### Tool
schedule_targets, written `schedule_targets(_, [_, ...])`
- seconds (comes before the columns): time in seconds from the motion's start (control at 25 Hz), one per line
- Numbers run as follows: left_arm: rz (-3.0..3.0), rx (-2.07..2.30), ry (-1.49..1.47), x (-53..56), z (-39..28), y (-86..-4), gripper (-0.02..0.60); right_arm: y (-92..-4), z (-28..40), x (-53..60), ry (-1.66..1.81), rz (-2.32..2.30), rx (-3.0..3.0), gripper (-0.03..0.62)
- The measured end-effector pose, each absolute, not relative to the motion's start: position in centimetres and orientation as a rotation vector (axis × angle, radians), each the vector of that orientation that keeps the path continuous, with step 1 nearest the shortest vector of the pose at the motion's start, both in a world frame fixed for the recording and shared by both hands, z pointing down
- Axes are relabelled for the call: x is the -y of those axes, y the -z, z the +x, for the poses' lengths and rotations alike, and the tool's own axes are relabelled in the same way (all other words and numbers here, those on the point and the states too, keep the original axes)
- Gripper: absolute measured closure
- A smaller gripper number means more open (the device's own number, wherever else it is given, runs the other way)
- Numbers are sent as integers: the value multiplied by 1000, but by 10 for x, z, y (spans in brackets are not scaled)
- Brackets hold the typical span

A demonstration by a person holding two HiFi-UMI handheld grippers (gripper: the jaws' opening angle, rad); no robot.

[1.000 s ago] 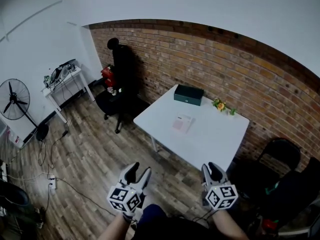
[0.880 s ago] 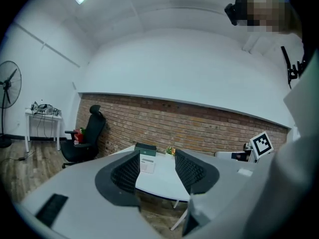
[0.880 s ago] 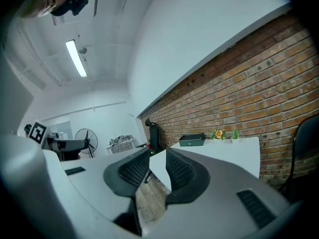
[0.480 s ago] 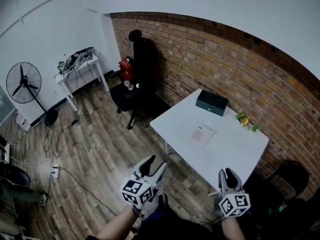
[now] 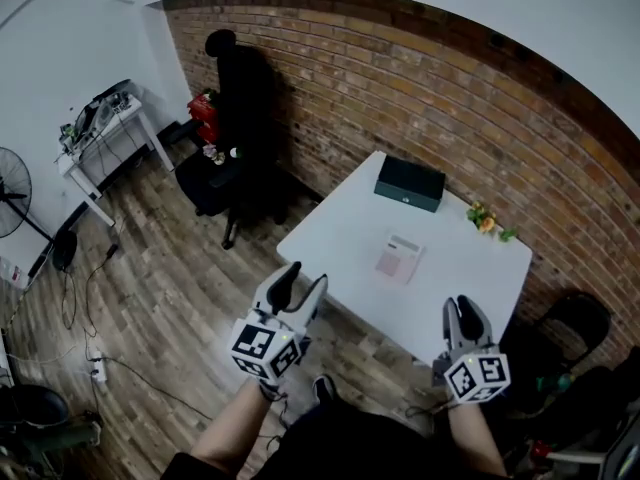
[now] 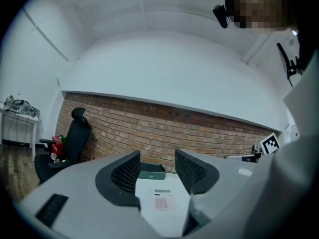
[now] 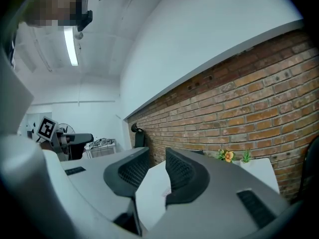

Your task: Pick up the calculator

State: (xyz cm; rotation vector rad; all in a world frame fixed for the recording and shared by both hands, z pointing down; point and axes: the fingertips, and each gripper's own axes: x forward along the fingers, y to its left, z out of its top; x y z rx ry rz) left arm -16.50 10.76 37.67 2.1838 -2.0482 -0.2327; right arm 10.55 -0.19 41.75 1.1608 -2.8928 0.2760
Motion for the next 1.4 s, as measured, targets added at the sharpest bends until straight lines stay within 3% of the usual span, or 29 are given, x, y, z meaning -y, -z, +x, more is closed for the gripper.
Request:
schedule_targets(0.56, [2245, 1853, 256, 15, -199, -412, 373, -438, 68, 99, -325, 1224, 2779, 482])
schedule_targets(1.4, [2216, 1594, -3, 167, -146, -487, 373, -544, 55, 232, -602, 1025, 2717, 467])
